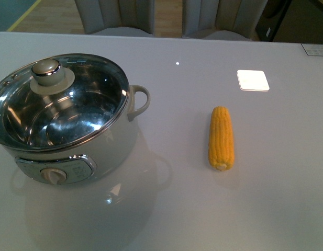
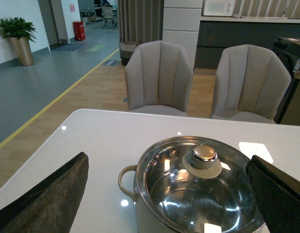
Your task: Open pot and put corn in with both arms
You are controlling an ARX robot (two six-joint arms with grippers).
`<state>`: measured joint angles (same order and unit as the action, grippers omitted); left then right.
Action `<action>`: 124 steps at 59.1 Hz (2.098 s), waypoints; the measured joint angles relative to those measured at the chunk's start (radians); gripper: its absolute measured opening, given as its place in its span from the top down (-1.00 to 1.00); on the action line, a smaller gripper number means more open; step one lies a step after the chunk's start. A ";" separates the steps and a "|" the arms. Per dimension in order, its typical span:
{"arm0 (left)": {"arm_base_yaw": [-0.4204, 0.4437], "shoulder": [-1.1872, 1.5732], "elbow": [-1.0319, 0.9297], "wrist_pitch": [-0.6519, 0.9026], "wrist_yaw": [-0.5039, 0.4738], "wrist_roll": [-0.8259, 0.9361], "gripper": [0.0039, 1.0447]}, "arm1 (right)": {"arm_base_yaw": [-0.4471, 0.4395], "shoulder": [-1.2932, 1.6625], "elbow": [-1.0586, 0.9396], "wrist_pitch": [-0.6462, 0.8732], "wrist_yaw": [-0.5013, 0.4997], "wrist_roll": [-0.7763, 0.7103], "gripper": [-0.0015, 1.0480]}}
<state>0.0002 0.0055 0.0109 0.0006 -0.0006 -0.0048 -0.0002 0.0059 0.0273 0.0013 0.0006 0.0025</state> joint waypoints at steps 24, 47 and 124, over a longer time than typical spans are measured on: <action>0.000 0.000 0.000 0.000 0.000 0.000 -0.88 | 0.000 0.000 0.000 0.000 0.000 0.000 -0.83; 0.002 0.095 0.051 -0.140 -0.043 -0.124 -0.88 | 0.000 0.000 0.000 0.000 0.000 0.000 -0.83; -0.113 2.004 0.735 0.886 0.158 0.022 -0.88 | 0.000 0.000 0.000 0.000 0.000 0.000 -0.83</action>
<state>-0.1131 2.0094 0.7460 0.8867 0.1574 0.0174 -0.0002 0.0059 0.0273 0.0013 0.0006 0.0025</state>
